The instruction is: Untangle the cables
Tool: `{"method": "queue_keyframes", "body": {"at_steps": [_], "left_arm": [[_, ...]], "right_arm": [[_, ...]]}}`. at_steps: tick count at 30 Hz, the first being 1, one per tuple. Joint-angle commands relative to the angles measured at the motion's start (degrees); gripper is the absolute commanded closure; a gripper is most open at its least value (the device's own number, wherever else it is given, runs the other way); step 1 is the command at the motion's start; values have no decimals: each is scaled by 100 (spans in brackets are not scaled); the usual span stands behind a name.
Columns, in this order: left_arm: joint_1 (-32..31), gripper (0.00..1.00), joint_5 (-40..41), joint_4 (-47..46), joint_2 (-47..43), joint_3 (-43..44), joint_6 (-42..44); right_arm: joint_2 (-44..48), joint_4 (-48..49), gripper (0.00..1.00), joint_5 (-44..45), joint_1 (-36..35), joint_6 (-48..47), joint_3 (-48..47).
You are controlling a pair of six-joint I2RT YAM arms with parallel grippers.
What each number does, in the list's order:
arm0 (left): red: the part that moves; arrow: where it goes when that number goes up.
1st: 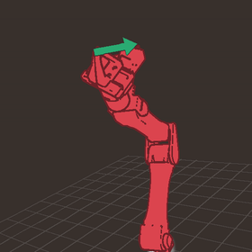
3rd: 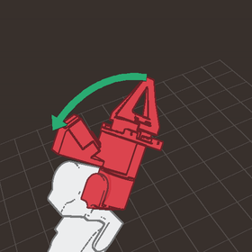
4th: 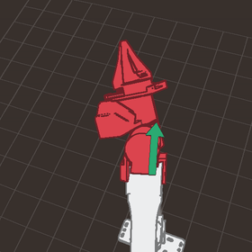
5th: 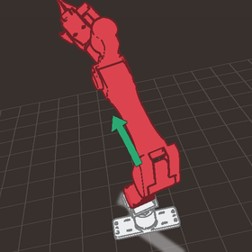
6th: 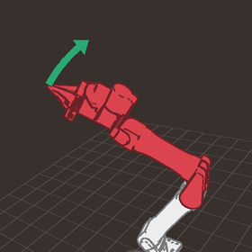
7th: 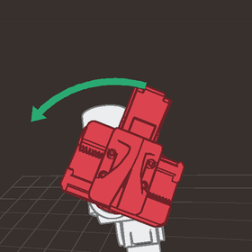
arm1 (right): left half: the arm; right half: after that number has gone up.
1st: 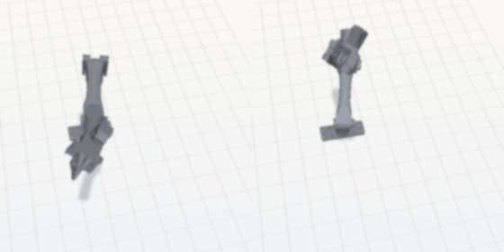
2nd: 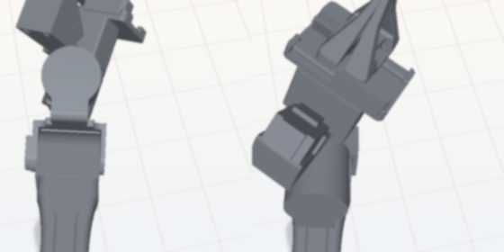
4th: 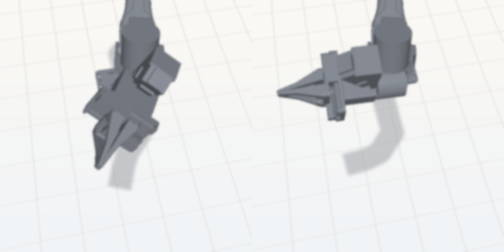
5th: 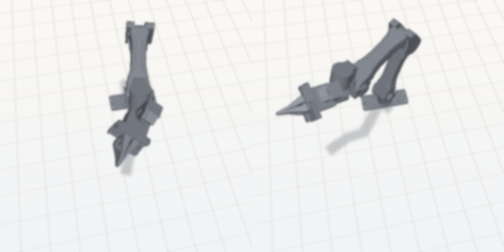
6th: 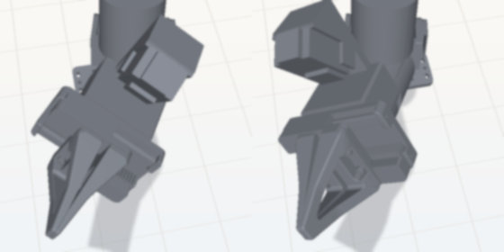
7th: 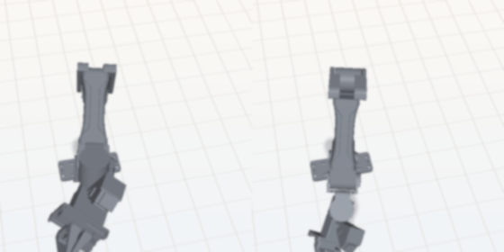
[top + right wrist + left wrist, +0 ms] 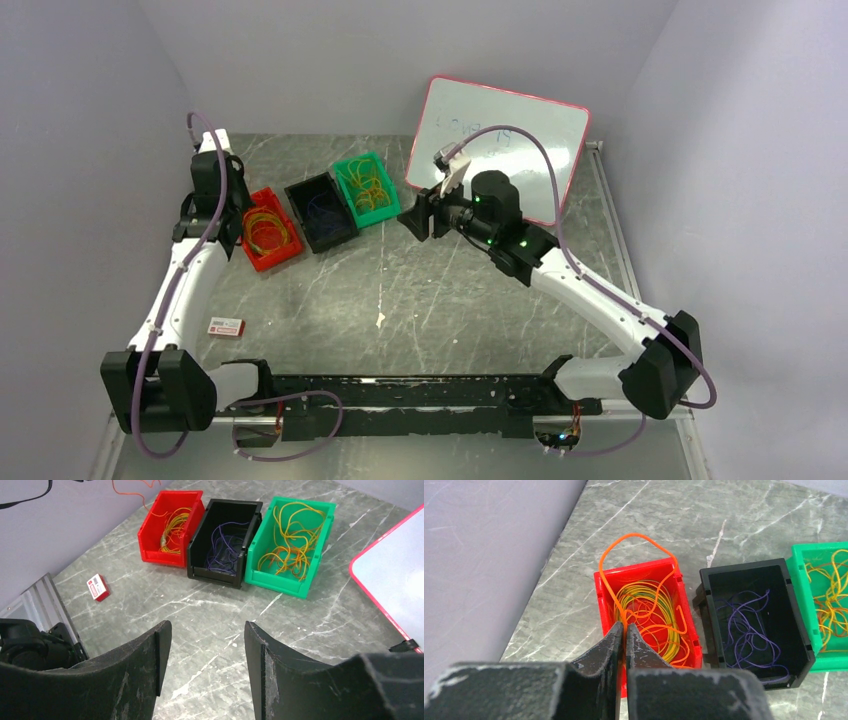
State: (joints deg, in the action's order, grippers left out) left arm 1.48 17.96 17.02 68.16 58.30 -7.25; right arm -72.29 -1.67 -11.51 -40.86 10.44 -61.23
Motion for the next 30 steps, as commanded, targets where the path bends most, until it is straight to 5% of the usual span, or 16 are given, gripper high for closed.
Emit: {"method": "queue_keyframes", "body": {"at_steps": [1, 30], "left_arm": [[91, 93, 412, -217, 121, -60, 36], [283, 93, -338, 77, 2173, 442, 37]], "right_arm": [[-48, -9, 41, -144, 20, -15, 24], [81, 40, 41, -126, 22, 5, 302]]}}
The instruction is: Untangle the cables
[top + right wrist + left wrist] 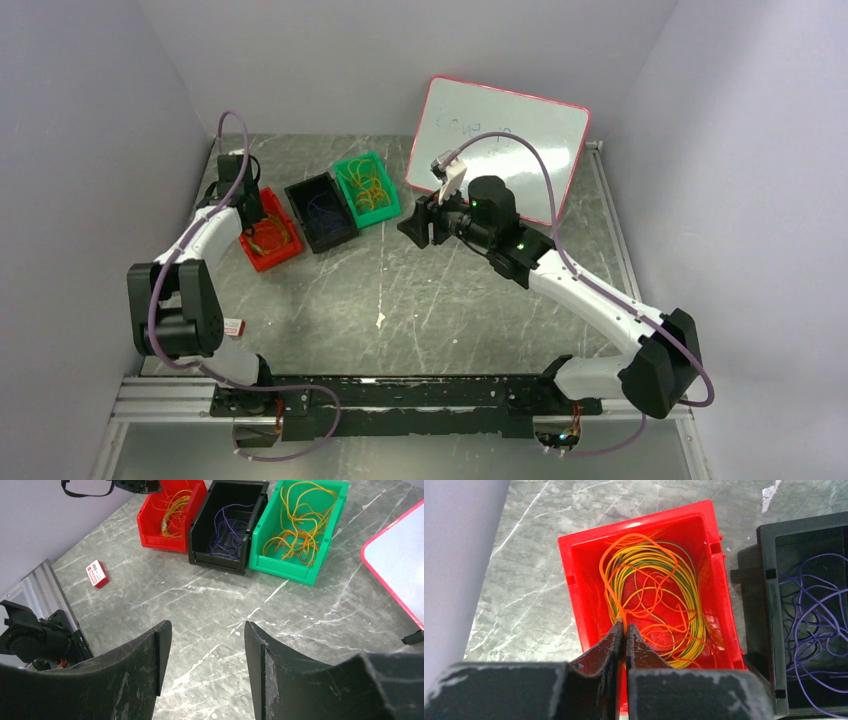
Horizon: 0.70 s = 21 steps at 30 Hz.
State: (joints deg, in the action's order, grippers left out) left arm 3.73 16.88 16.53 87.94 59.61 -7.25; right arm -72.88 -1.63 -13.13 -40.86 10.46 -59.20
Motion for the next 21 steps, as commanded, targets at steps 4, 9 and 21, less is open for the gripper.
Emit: {"method": "queue_keyframes", "body": {"at_steps": [4, 9, 21], "left_arm": [[67, 93, -263, 209, 488, 490, 29], [108, 78, -276, 333, 718, 645, -95], [126, 52, -483, 395, 233, 847, -128]], "right_arm": [[192, -33, 41, 55, 25, -77, 126], [264, -99, 41, 138, 19, -148, 141], [274, -88, 41, 108, 25, -159, 145]]}}
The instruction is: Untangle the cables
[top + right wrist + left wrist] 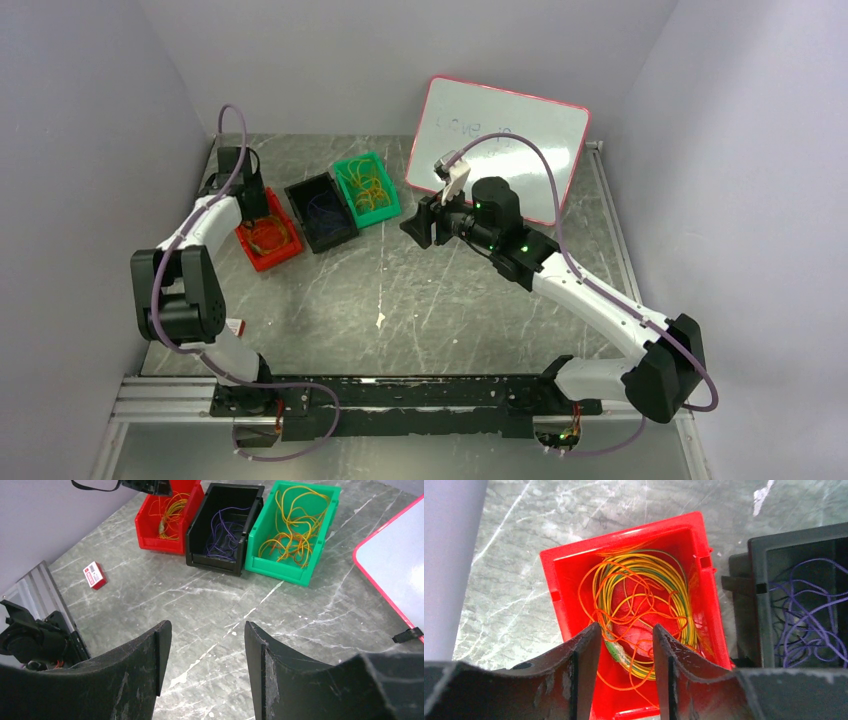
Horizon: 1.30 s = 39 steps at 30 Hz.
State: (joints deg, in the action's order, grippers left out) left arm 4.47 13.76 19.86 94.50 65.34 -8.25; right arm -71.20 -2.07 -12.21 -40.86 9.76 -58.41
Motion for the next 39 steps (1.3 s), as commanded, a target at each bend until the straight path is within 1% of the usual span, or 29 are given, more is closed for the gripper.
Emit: {"method": "queue_keyframes", "body": {"at_steps": [1, 3, 5, 7, 9, 11, 13, 16, 18, 21, 23, 26, 28, 30, 32, 34, 39], "left_arm": [[49, 50, -172, 67, -497, 300, -20], [51, 47, -175, 127, -609, 402, 11], [52, 46, -212, 221, -718, 479, 45], [48, 44, -348, 211, -870, 497, 78], [54, 43, -641, 154, -1076, 466, 135], [47, 43, -1102, 27, -1341, 379, 200], [47, 41, -1638, -140, -1646, 230, 199], [45, 36, -2322, -316, -2165, -37, 78], [45, 30, -2652, -373, -2475, -217, -28], [50, 25, -2978, -489, -2957, -575, -242], [46, 22, -3065, -474, -3252, -784, -401], [36, 13, -3009, -461, -3768, -1124, -560], [37, 7, -2897, -428, -4089, -1356, -596], [37, 1, -2833, -348, -4329, -1499, -620], [37, 0, -2838, -263, -4551, -1644, -625], [37, 0, -2823, -266, -4841, -1866, -653], [37, 0, -2839, -312, -5671, -2462, -754]], "right_arm": [[102, -41, 41, 14, 23, -90, 67], [106, -23, 41, 20, 24, -76, 67], [123, 14, 41, 53, 19, -43, 67], [176, 100, 41, 180, 24, 58, 271], [266, 230, 41, 384, 20, 239, 368], [356, 333, 40, 612, 21, 377, 452], [439, 417, 38, 1078, 21, 536, 536], [586, 458, 33, 1830, 13, 669, 631], [708, 427, 29, 2345, 24, 695, 646], [889, 465, 26, 2954, 22, 518, 687], [1007, 392, 23, 3386, 33, 321, 655], [1231, 232, 18, 3950, 27, -54, 604], [1416, 136, 15, 4188, 30, -281, 617], [1603, 47, 9, 4344, 28, -537, 669], [1813, -35, 8, 4527, 28, -630, 769], [2042, -103, 1, 4643, 26, -619, 904], [2780, -178, 0, 4717, 34, -412, 1507]]}}
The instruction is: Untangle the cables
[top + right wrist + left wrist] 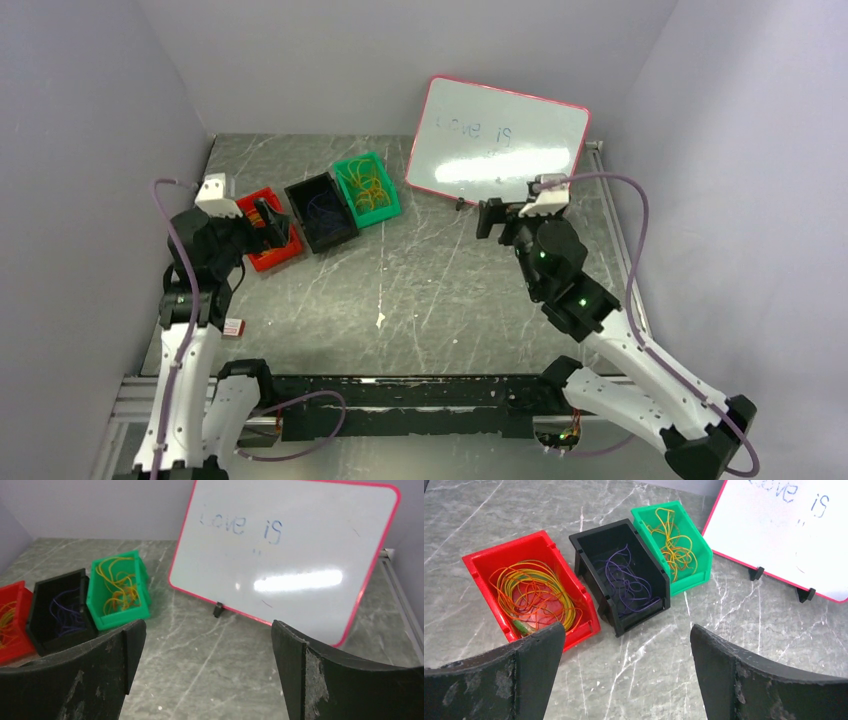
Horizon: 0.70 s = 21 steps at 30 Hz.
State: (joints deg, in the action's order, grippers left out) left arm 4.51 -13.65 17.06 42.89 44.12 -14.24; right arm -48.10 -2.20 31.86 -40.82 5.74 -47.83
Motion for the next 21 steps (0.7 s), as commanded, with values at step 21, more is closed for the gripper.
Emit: {"method": "queue_keyframes", "body": {"at_steps": [21], "left_arm": [[-293, 0, 969, 435, -1262, -616, -432]], "right_arm": [[1126, -900, 0, 1146, 20, 1053, 1301]]}}
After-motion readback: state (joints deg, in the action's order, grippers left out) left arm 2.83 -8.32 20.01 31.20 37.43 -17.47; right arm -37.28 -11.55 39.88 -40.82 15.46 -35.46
